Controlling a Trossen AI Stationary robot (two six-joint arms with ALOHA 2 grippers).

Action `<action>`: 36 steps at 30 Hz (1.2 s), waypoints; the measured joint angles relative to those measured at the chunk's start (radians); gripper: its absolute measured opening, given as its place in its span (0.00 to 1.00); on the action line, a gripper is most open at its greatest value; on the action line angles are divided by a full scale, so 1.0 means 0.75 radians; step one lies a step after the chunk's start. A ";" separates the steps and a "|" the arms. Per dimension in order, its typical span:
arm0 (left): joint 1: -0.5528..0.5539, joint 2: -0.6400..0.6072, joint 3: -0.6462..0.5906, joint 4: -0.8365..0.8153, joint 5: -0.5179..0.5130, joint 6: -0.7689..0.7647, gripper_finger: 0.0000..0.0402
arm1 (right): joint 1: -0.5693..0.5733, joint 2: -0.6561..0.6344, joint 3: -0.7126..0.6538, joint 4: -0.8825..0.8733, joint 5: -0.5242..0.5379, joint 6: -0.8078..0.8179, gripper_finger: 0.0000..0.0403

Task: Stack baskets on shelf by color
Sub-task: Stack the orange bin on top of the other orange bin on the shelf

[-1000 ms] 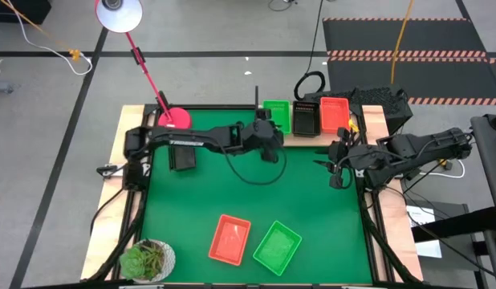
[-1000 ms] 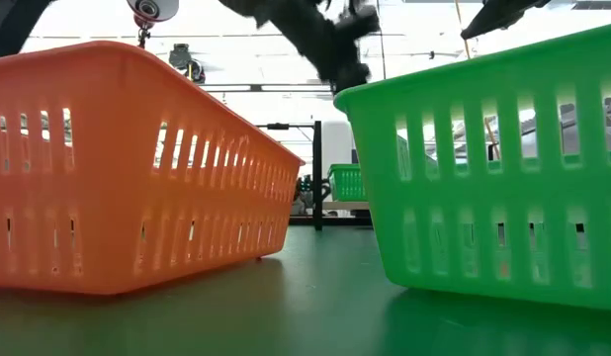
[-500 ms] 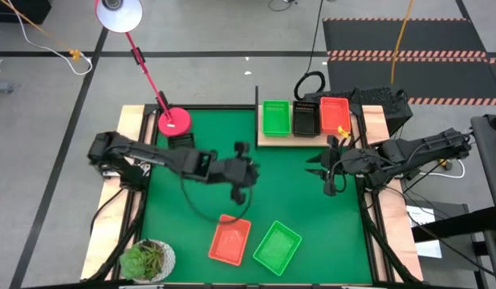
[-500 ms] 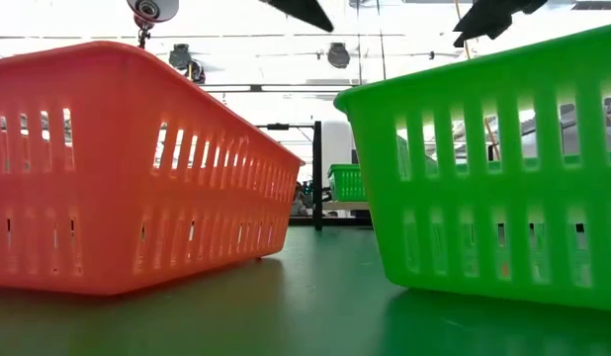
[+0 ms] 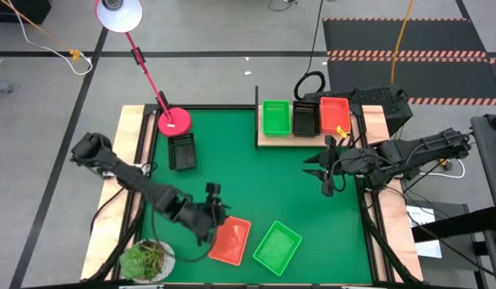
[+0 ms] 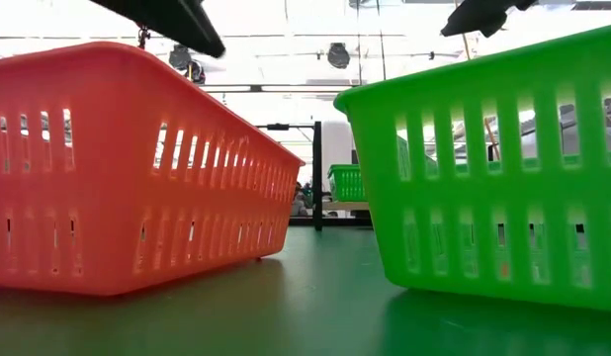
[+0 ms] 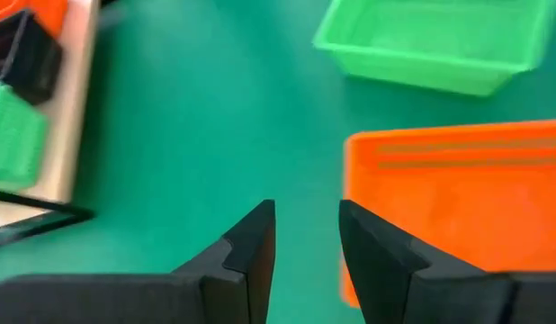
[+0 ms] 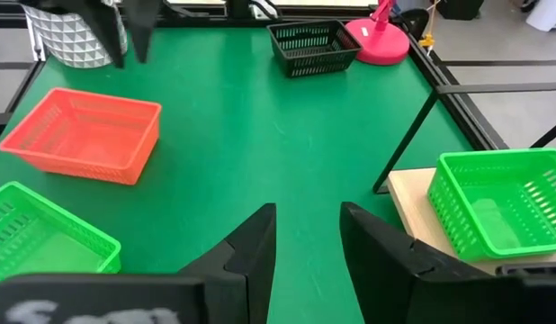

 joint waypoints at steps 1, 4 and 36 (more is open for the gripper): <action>-0.024 0.003 -0.009 0.020 -0.001 -0.025 0.31 | 0.000 0.000 0.000 0.000 0.000 0.000 0.29; -0.092 0.020 -0.018 0.027 -0.003 -0.101 0.31 | 0.000 0.000 0.000 0.008 0.001 0.000 0.29; -0.396 0.302 -0.017 0.239 0.190 -0.527 0.31 | 0.000 0.008 -0.046 0.191 -0.002 -0.125 0.29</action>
